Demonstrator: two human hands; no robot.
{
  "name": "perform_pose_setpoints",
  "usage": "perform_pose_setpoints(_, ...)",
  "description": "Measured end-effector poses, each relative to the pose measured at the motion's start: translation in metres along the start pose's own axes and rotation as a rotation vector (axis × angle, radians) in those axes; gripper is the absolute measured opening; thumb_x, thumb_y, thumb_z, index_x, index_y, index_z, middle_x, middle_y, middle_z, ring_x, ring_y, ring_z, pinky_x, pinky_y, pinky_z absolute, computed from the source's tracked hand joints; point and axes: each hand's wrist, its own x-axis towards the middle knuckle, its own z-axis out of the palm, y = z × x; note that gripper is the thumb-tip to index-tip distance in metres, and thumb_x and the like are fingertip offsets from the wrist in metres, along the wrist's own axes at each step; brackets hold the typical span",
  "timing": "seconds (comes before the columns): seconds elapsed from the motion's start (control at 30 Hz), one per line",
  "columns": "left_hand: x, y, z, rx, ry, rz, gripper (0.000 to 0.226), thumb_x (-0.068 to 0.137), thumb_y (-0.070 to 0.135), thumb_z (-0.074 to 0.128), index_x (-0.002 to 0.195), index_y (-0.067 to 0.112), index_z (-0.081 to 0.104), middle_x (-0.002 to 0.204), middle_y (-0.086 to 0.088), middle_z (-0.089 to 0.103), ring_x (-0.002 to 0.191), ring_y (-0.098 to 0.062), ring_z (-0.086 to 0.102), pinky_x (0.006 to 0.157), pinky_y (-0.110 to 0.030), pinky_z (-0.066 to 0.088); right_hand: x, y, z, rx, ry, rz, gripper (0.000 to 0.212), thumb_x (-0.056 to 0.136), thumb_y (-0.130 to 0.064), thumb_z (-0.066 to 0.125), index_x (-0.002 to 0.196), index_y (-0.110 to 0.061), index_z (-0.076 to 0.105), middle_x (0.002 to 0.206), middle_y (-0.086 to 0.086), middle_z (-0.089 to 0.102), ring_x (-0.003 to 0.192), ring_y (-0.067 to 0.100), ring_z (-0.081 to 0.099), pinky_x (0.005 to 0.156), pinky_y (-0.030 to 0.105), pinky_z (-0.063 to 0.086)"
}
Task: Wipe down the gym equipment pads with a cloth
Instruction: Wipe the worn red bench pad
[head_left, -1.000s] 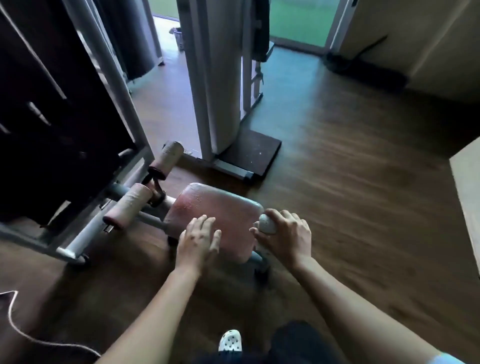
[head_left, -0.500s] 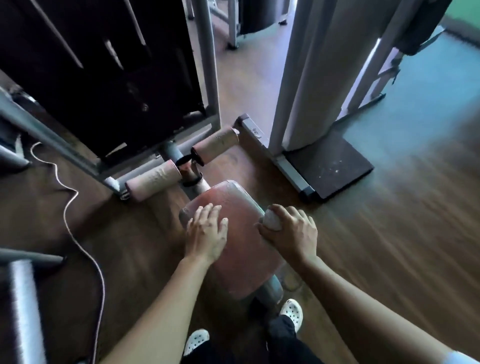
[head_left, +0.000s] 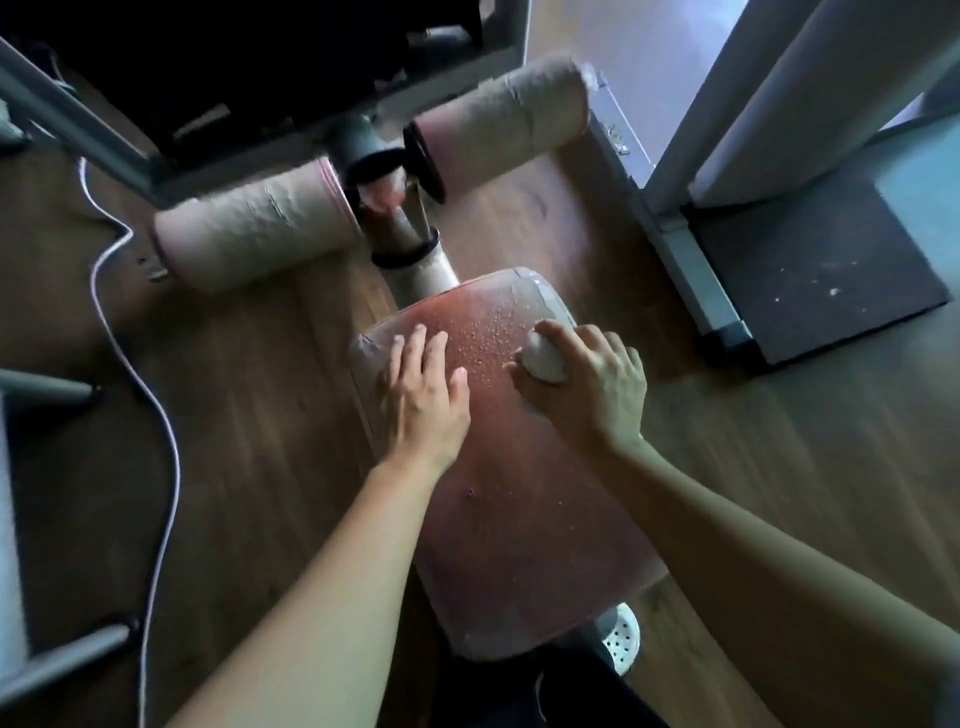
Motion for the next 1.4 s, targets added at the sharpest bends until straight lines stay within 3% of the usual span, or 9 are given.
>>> perform_pose_setpoints(0.13, 0.016, -0.031, 0.03, 0.072, -0.046, 0.026, 0.06, 0.087, 0.038, 0.032, 0.135, 0.006, 0.048, 0.147, -0.02, 0.038, 0.139, -0.039, 0.029, 0.113, -0.049, 0.023, 0.011, 0.005, 0.048, -0.06, -0.015, -0.072, 0.049, 0.077, -0.062, 0.058, 0.113, -0.029, 0.064, 0.101, -0.001, 0.067, 0.091, 0.028, 0.059, 0.08, 0.039, 0.041)
perform_pose_setpoints(0.23, 0.021, -0.054, 0.044, 0.164, -0.066, 0.065, 0.063, 0.089, 0.04, 0.03, 0.142, 0.007, 0.038, 0.153, -0.018, 0.027, 0.143, -0.038, 0.019, 0.117, -0.048, 0.012, 0.006, 0.011, 0.07, -0.082, 0.007, -0.082, 0.057, 0.084, -0.065, 0.053, 0.123, -0.025, 0.059, 0.119, 0.001, 0.063, 0.111, 0.028, 0.054, 0.096, 0.044, 0.038)
perform_pose_setpoints(0.47, 0.015, -0.084, 0.057, 0.266, -0.104, 0.074, 0.063, 0.094, 0.047, 0.03, 0.15, 0.019, 0.022, 0.158, -0.013, 0.014, 0.146, -0.035, 0.007, 0.117, -0.054, 0.009, -0.031, 0.018, 0.077, -0.058, -0.091, -0.04, 0.076, 0.086, -0.063, 0.047, 0.143, -0.013, 0.041, 0.15, 0.013, 0.038, 0.143, 0.034, 0.023, 0.117, 0.053, 0.015)
perform_pose_setpoints(0.6, 0.017, -0.085, 0.057, 0.257, -0.092, 0.072, 0.062, 0.094, 0.048, 0.03, 0.15, 0.02, 0.023, 0.158, -0.013, 0.016, 0.146, -0.035, 0.008, 0.116, -0.055, 0.009, 0.022, 0.006, 0.088, -0.068, -0.144, 0.021, 0.082, 0.086, -0.072, 0.033, 0.147, -0.016, 0.033, 0.153, 0.01, 0.032, 0.145, 0.031, 0.018, 0.119, 0.044, 0.009)
perform_pose_setpoints(0.7, 0.017, -0.087, 0.057, 0.257, -0.097, 0.078, 0.062, 0.094, 0.048, 0.029, 0.15, 0.02, 0.023, 0.158, -0.013, 0.015, 0.146, -0.034, 0.006, 0.116, -0.055, 0.008, 0.072, -0.001, 0.099, -0.007, -0.16, 0.057, 0.08, 0.085, -0.071, 0.032, 0.145, -0.018, 0.037, 0.151, 0.009, 0.037, 0.143, 0.032, 0.024, 0.118, 0.046, 0.017)
perform_pose_setpoints(0.83, 0.017, -0.089, 0.057, 0.247, -0.112, 0.073, 0.063, 0.094, 0.048, 0.029, 0.15, 0.021, 0.019, 0.158, -0.012, 0.015, 0.146, -0.032, 0.004, 0.116, -0.054, 0.005, 0.088, 0.003, 0.1, 0.001, -0.223, -0.156, 0.067, 0.089, -0.061, 0.04, 0.139, -0.016, 0.045, 0.143, 0.01, 0.048, 0.138, 0.035, 0.034, 0.113, 0.051, 0.027)
perform_pose_setpoints(0.97, 0.015, -0.089, 0.055, 0.221, -0.124, 0.065, 0.064, 0.094, 0.048, 0.028, 0.15, 0.019, 0.017, 0.158, -0.011, 0.012, 0.146, -0.03, 0.001, 0.116, -0.054, 0.006, 0.029, 0.021, 0.079, 0.075, -0.286, -0.388, 0.066, 0.091, -0.058, 0.044, 0.141, -0.015, 0.045, 0.146, 0.01, 0.045, 0.141, 0.033, 0.029, 0.115, 0.054, 0.022)
perform_pose_setpoints(1.2, 0.012, -0.098, 0.05, 0.172, -0.127, 0.058, 0.066, 0.096, 0.05, 0.02, 0.15, 0.011, 0.019, 0.159, -0.011, 0.011, 0.147, -0.028, 0.003, 0.117, -0.051, 0.009, 0.056, -0.001, 0.094, 0.017, -0.263, -0.254, 0.068, 0.092, -0.064, 0.032, 0.14, -0.018, 0.046, 0.144, 0.007, 0.047, 0.139, 0.032, 0.032, 0.116, 0.05, 0.021)
perform_pose_setpoints(1.4, 0.004, -0.119, 0.041, 0.047, -0.144, 0.061, 0.066, 0.095, 0.053, 0.019, 0.151, 0.017, 0.014, 0.159, -0.002, 0.003, 0.147, -0.021, -0.002, 0.118, -0.043, 0.007, 0.061, -0.041, 0.111, -0.008, -0.27, -0.305, 0.059, 0.094, -0.054, 0.036, 0.139, -0.018, 0.048, 0.145, 0.007, 0.047, 0.14, 0.033, 0.03, 0.117, 0.044, 0.012)
